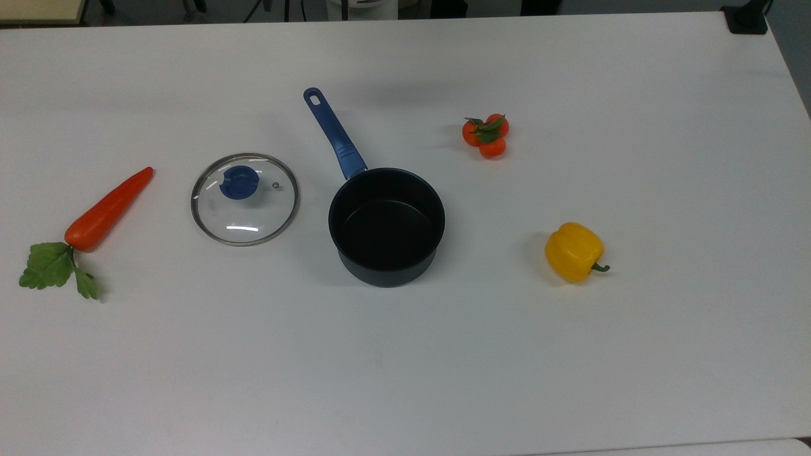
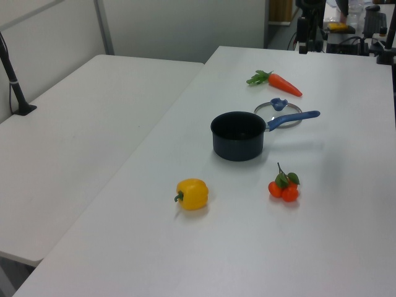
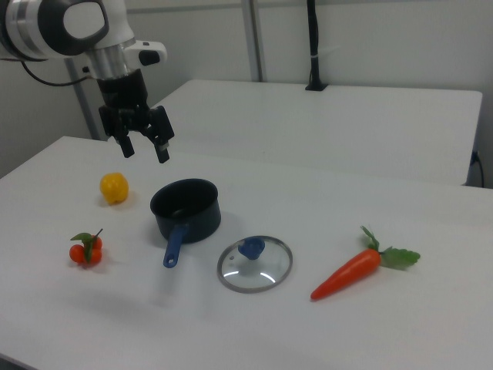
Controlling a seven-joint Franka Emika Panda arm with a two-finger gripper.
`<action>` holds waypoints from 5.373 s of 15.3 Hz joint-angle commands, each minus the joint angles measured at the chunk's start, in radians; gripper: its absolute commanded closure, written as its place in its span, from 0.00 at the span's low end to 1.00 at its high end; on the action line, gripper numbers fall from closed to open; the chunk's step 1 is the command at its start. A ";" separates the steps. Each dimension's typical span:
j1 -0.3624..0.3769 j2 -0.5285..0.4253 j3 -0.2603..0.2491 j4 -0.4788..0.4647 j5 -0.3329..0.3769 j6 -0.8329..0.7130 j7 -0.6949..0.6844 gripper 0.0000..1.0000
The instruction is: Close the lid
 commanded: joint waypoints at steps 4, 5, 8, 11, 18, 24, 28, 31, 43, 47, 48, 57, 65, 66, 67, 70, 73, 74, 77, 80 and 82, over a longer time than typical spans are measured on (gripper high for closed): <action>-0.030 -0.004 -0.004 -0.012 0.001 0.029 -0.007 0.00; -0.030 -0.004 -0.004 -0.012 0.001 0.029 -0.008 0.00; -0.048 -0.002 -0.005 -0.010 0.001 0.030 -0.061 0.00; -0.113 0.015 -0.007 -0.009 0.012 0.058 -0.144 0.00; -0.226 0.157 -0.007 -0.035 0.011 0.251 -0.260 0.00; -0.234 0.265 -0.010 -0.090 0.011 0.400 -0.252 0.00; -0.230 0.334 -0.010 -0.113 0.011 0.488 -0.238 0.00; -0.225 0.367 -0.010 -0.118 0.011 0.535 -0.208 0.00; -0.220 0.403 -0.002 -0.125 0.014 0.584 -0.128 0.26; -0.220 0.403 -0.002 -0.125 0.015 0.582 -0.085 0.33; -0.220 0.401 -0.002 -0.127 0.015 0.581 -0.083 0.33; -0.225 0.366 -0.002 -0.031 0.015 0.468 -0.033 0.55; -0.079 0.371 0.004 0.183 0.014 0.331 0.052 0.55; -0.055 0.372 0.004 0.192 0.014 0.331 0.050 0.55; -0.032 0.372 0.004 0.194 0.012 0.334 0.050 0.55; 0.033 0.375 0.004 0.194 0.014 0.343 0.050 0.55; 0.085 0.384 0.006 0.194 0.015 0.346 0.052 0.55; 0.092 0.386 0.006 0.194 0.018 0.346 0.052 0.55; 0.106 0.407 0.006 0.195 0.040 0.357 0.052 0.55; 0.108 0.412 0.006 0.189 0.049 0.360 0.052 0.55; 0.106 0.420 0.006 0.189 0.060 0.360 0.052 0.55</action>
